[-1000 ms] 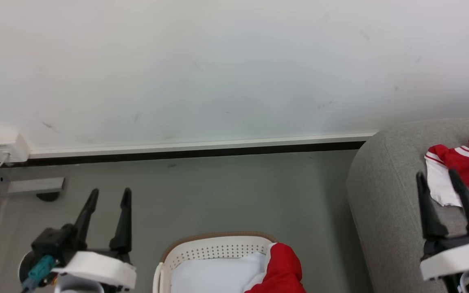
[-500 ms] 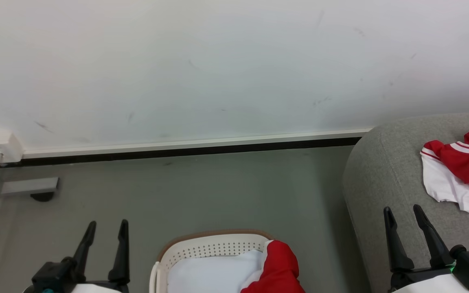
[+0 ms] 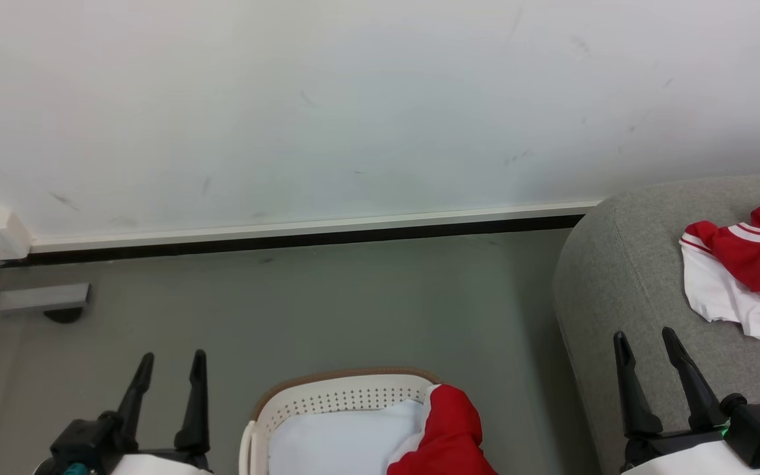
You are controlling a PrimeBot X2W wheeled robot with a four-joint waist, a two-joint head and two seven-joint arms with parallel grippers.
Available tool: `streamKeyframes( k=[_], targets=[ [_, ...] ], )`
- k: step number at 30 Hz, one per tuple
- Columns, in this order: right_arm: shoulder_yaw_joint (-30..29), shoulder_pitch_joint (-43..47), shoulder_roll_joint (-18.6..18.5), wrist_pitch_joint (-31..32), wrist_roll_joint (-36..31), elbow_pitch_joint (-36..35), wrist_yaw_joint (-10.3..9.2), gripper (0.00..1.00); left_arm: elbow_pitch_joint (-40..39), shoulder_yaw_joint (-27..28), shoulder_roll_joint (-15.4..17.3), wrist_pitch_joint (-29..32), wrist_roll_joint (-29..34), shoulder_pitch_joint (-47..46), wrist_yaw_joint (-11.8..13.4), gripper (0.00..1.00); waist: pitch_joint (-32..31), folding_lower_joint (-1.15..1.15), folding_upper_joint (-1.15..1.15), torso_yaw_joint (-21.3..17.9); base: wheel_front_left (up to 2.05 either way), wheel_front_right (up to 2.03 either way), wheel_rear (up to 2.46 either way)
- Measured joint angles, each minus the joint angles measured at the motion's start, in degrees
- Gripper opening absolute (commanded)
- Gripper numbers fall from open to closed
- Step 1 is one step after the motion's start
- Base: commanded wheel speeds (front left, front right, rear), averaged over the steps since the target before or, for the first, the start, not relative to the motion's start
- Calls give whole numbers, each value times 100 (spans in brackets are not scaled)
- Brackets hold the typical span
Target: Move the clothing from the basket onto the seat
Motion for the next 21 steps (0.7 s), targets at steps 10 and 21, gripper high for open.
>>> streamKeyframes(
  k=[10, 21],
  targets=[
    [-60, -109, -23, -1, -1, -15, 0, 100, 81, -81, -29, 1, 31, -104, -24, 100, 127, 0, 0, -108, 0, 0, 0],
    [-417, -413, -80, -10, -18, -4, 0, 100, 826, -1087, 405, 0, -316, -810, -46, 100, 795, 0, 0, -478, 0, 0, 0]
  ],
)
